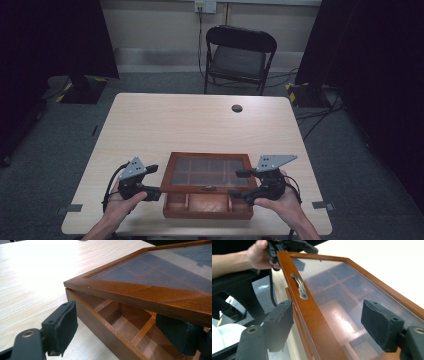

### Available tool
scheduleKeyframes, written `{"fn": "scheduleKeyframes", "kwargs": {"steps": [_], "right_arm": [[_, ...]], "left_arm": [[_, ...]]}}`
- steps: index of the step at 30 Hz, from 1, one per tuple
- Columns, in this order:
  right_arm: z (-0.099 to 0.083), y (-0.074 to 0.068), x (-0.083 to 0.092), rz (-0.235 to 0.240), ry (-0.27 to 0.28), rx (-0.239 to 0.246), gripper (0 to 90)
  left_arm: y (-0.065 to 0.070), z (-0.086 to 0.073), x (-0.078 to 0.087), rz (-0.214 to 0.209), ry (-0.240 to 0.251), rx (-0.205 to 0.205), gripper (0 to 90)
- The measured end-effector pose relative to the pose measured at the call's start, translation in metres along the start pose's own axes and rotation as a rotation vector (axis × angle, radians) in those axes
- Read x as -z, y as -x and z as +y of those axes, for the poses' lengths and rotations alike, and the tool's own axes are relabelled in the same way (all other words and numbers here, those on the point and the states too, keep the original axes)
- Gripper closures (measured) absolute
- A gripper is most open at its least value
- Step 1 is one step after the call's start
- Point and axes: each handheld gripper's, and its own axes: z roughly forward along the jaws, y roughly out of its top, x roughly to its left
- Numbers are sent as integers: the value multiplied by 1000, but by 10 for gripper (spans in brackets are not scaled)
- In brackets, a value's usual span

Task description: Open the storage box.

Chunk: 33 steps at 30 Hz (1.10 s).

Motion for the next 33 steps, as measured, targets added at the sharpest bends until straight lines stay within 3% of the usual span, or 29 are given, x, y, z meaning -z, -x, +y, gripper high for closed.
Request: {"fn": "scheduleKeyframes", "kwargs": {"steps": [6,14,21,33], "right_arm": [[-9,5,4,-42,-16,-21,212],[-13,7,6,-52,15,-14,205],[-12,11,14,-79,58,-14,186],[-11,13,16,-83,71,-9,167]], "left_arm": [[-1,5,1,4,15,4,190],[-3,10,0,1,3,7,156],[-6,17,0,-8,17,20,182],[-10,20,-2,-38,15,34,181]]}}
